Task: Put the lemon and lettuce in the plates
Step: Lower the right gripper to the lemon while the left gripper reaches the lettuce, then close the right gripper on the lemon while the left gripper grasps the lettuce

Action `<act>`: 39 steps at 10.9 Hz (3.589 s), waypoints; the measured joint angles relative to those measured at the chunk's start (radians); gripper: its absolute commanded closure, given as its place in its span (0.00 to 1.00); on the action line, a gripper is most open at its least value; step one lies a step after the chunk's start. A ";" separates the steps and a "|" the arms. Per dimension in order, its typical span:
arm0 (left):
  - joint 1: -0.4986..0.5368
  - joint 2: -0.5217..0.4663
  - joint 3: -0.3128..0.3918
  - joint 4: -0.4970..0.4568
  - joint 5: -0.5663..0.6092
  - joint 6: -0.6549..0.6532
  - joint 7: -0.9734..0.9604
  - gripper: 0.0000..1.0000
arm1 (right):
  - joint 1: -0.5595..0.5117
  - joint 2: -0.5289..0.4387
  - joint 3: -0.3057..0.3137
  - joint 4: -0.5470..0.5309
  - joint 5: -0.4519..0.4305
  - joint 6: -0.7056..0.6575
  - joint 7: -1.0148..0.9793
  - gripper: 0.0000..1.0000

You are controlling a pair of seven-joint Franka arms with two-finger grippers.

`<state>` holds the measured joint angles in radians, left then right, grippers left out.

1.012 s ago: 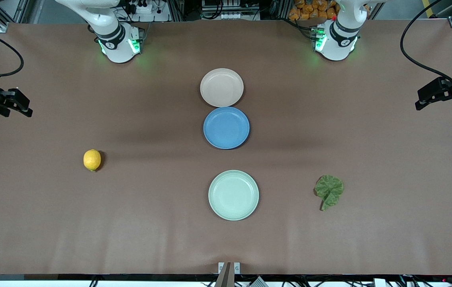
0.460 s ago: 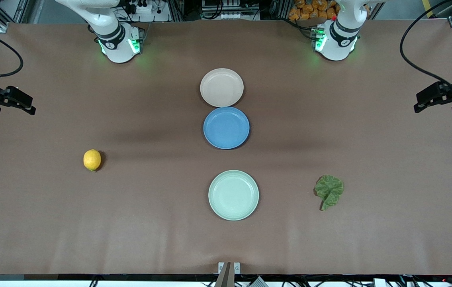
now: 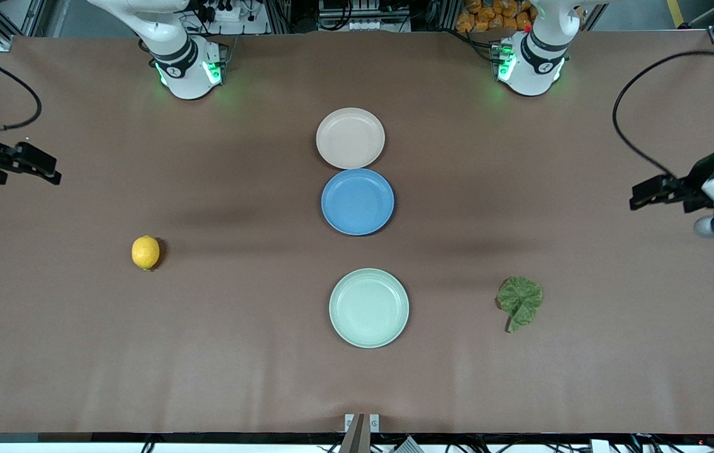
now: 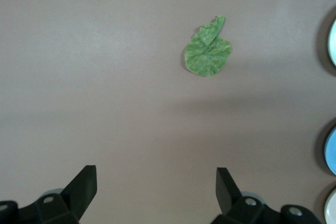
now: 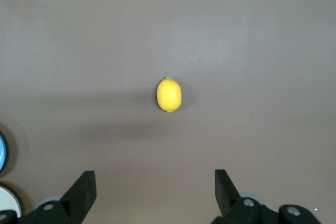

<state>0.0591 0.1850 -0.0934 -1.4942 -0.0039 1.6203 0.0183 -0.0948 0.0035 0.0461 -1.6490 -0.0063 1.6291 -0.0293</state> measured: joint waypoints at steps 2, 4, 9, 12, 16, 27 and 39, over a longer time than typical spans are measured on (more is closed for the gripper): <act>-0.004 0.038 -0.001 -0.030 0.000 0.054 0.001 0.00 | -0.018 0.050 0.000 -0.040 0.002 0.049 -0.003 0.00; -0.017 0.059 -0.009 -0.091 0.000 0.160 0.002 0.00 | -0.026 0.107 0.000 -0.103 0.007 0.160 -0.038 0.00; -0.058 0.130 -0.012 -0.202 0.000 0.347 0.002 0.00 | -0.027 0.183 0.000 -0.290 0.007 0.448 -0.141 0.00; -0.077 0.201 -0.013 -0.205 0.000 0.419 0.002 0.00 | -0.027 0.254 0.000 -0.344 0.007 0.590 -0.152 0.00; -0.083 0.329 -0.013 -0.221 0.001 0.615 0.003 0.00 | -0.027 0.323 0.001 -0.490 0.007 0.816 -0.155 0.00; -0.105 0.516 -0.014 -0.221 0.052 0.910 0.005 0.05 | -0.043 0.453 -0.001 -0.482 0.007 0.915 -0.154 0.92; -0.118 0.554 -0.021 -0.212 0.054 0.959 0.005 1.00 | 0.028 0.437 0.022 -0.464 0.008 0.798 0.048 1.00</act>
<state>-0.0589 0.7390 -0.1142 -1.7065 0.0496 2.5788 0.0235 -0.0672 0.4402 0.0685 -2.1128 0.0019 2.4269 0.0187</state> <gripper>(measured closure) 0.859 0.317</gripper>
